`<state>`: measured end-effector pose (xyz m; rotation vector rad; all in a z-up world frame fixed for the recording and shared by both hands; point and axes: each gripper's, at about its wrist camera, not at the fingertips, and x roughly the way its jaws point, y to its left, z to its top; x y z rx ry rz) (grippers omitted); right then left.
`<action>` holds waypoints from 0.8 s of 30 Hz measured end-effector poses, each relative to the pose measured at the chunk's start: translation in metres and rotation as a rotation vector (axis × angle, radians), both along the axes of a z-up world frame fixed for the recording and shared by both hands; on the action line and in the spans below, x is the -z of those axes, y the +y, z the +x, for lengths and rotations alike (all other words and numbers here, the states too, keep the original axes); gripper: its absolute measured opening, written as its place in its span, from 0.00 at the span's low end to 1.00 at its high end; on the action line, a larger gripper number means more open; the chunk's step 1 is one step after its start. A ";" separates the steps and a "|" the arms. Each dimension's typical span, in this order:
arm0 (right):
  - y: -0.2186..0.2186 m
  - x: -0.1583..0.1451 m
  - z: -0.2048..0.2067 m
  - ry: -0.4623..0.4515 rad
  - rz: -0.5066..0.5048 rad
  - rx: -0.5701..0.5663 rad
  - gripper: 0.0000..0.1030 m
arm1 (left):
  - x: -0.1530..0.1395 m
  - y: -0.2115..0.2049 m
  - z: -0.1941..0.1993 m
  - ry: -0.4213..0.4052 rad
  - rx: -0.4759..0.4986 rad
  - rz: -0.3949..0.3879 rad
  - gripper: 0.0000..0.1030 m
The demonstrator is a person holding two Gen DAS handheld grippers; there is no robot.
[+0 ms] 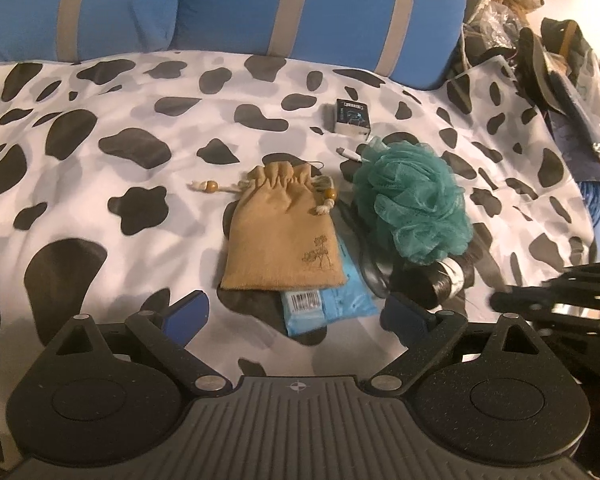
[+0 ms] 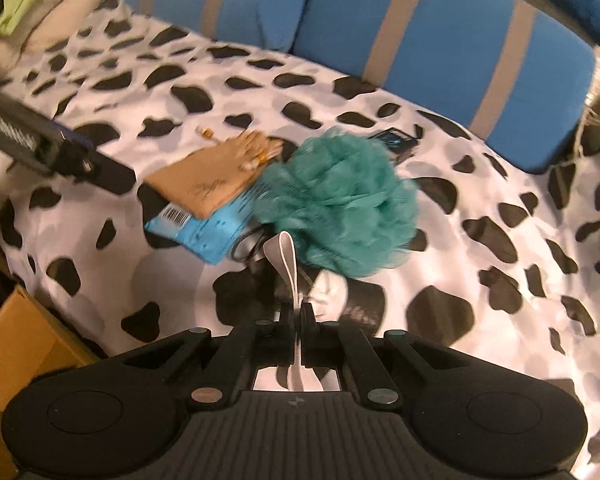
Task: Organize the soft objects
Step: 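Grasp the tan drawstring pouch with the left gripper while the right gripper holds the strap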
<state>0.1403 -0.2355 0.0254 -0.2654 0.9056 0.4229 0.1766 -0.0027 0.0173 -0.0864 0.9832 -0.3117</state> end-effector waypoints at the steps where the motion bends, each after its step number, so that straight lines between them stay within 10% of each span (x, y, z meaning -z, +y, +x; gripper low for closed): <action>1: -0.004 -0.003 0.000 0.002 0.010 0.010 0.05 | 0.002 -0.001 0.004 0.002 0.000 0.003 0.93; 12: -0.034 -0.018 -0.009 0.040 0.091 0.072 0.05 | 0.021 -0.014 0.051 -0.002 -0.007 0.040 0.92; 24: -0.039 -0.016 -0.004 0.085 0.145 0.078 0.05 | 0.053 -0.019 0.082 0.066 0.004 -0.003 0.36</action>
